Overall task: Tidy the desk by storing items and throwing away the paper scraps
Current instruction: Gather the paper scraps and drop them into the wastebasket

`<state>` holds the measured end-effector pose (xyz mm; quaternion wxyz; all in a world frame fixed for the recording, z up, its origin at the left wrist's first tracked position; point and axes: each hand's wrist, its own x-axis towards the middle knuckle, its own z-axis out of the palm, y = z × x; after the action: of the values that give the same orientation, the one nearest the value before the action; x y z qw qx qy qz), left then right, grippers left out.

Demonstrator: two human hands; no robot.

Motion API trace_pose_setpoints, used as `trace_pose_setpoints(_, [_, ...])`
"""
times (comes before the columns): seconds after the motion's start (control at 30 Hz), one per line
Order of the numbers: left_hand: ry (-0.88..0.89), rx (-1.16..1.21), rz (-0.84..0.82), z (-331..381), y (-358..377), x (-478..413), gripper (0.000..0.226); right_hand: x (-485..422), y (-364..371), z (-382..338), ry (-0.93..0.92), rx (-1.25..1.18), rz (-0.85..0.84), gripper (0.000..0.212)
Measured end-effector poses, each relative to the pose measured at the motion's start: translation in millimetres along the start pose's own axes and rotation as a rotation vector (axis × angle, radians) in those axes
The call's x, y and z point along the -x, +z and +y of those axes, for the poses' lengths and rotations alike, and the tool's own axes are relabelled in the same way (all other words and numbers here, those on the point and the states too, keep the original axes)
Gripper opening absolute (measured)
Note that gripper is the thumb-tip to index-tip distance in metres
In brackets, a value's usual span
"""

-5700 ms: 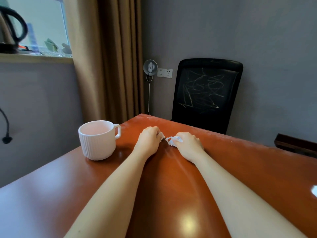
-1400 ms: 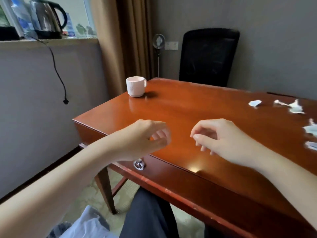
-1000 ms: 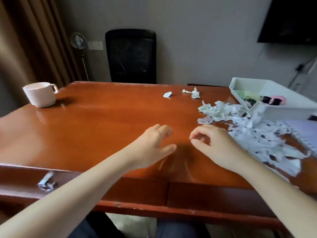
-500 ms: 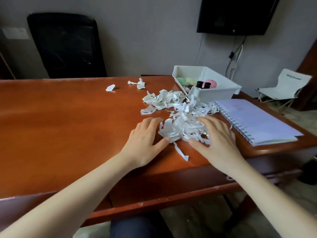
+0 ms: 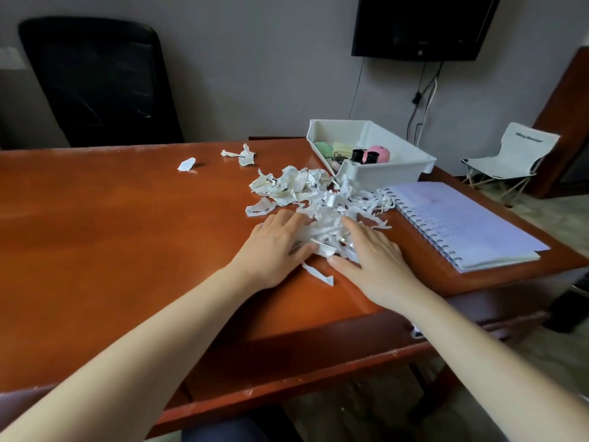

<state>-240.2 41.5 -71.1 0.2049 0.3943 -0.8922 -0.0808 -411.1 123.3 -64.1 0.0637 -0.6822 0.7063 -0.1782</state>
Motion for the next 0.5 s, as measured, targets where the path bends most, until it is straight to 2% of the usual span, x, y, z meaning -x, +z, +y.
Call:
trace_pose_setpoints(0.27, [-0.037, 0.018, 0.055, -30.0, -13.0, -5.6, 0.024, -34.6, 10.6, -18.7, -0.140, -0.118, 0.057, 0.053])
trace_pose_setpoints(0.4, [-0.056, 0.030, 0.083, -35.3, -17.8, -3.4, 0.025, -46.9, 10.5, -25.8, -0.142, -0.195, 0.095, 0.039])
trace_pose_setpoints(0.5, [-0.064, 0.050, 0.103, -41.1, -19.5, -2.8, 0.032, -55.6, 13.0, -24.6, -0.156, -0.241, 0.159, 0.016])
